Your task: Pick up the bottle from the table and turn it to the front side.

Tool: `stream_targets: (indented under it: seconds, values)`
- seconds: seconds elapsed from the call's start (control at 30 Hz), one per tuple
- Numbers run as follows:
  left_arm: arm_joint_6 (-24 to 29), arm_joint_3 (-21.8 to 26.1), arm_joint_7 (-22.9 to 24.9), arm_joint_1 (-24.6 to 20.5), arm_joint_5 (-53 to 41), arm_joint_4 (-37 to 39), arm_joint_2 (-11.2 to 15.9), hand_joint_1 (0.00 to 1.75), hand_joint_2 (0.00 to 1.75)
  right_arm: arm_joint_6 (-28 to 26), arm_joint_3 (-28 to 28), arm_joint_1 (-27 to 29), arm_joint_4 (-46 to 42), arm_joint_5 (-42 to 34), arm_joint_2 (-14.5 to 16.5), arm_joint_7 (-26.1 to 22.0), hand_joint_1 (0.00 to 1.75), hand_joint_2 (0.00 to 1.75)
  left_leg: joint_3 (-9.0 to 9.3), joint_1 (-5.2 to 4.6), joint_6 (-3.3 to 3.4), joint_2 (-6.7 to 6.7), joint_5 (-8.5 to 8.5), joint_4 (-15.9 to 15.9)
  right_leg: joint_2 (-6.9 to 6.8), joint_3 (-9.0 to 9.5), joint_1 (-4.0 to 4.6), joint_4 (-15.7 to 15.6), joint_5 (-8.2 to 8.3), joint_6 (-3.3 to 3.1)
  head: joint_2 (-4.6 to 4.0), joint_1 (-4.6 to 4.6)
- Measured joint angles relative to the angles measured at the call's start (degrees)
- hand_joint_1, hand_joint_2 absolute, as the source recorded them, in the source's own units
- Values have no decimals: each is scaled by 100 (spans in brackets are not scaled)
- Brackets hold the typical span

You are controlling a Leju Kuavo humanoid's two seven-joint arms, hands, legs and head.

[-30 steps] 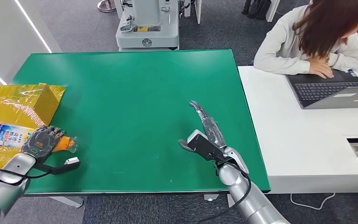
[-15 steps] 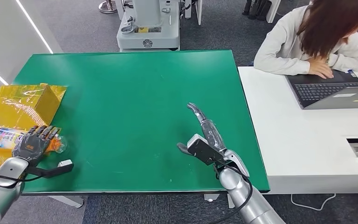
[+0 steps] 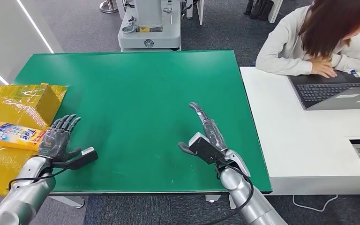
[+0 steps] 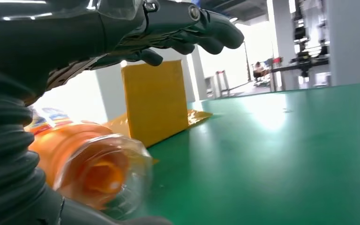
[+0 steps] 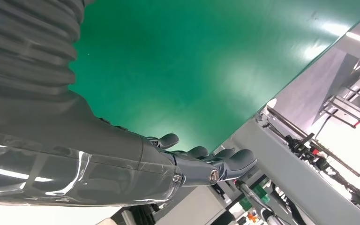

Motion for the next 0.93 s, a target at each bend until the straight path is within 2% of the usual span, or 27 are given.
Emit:
stream_targets:
  seconds: [0.07,0.13,0.2,0.3,0.37,0.47,0.6,0.67,0.73,0.83,0.93]
  values:
    - [-18,187,-172,22,190,-2,-114,0,175,0,0,-1,1,-16,0,-1,0,175,0,1,0,-1,0,0,0,-2,0,0,0,0,1,0]
    - [-116,383,-666,191,994,-261,-263,0,175,16,0,-14,20,-96,4,-50,0,175,1,0,-1,3,-1,-1,4,-4,-1,0,0,0,1,-3]
    - [-138,481,-1180,556,2732,-1085,-471,0,175,26,0,-47,90,-232,19,-179,0,175,-1,-1,-1,8,-2,-1,9,-6,-1,0,0,0,0,-2]
    - [6,427,-1379,1079,5622,-2500,-839,0,175,-32,4,-84,186,-410,54,-398,0,175,-3,-1,1,4,-4,-1,6,-5,-1,-5,-1,1,0,0]
    - [-93,390,-1383,1395,6533,-3290,-1023,0,175,-121,9,-66,178,-530,62,-494,0,175,-4,-1,2,4,-6,0,6,-6,-1,-8,-2,2,0,-1]
    - [-408,287,-1385,1761,6167,-4270,-1192,0,175,-283,7,51,11,-715,55,-586,0,175,-6,-1,4,-1,-7,0,0,-6,-1,-10,-3,3,0,0]
    - [-1308,15,-1385,2109,6053,-5162,-1456,0,175,-602,-75,519,-671,-1054,0,-656,0,175,-8,-2,8,-6,-11,0,-6,-4,-2,-15,-4,5,0,-1]
    - [-1601,-202,-1385,2257,6107,-5425,-1626,0,175,-728,-137,817,-1134,-1151,-53,-657,0,175,-12,-2,10,-8,-13,0,-9,-5,-2,-16,-5,6,0,0]
    - [-1673,-407,-1385,2367,6116,-5609,-1776,0,175,-776,-179,1044,-1517,-1190,-101,-654,0,175,-14,-2,12,-3,-15,0,-4,-6,-2,-17,-5,6,0,1]
    - [-1857,-611,-1381,2437,6152,-5755,-1902,0,175,-836,-222,1280,-1891,-1249,-147,-659,0,175,-10,-2,12,0,-18,1,-2,-7,-2,-19,-5,6,0,-2]
    - [-2286,-822,-1301,2509,6281,-5775,-2016,0,175,-1032,-301,1621,-2256,-1283,-165,-672,0,175,-9,-2,13,-16,-18,0,-21,-1,-1,-21,-14,12,0,-1]
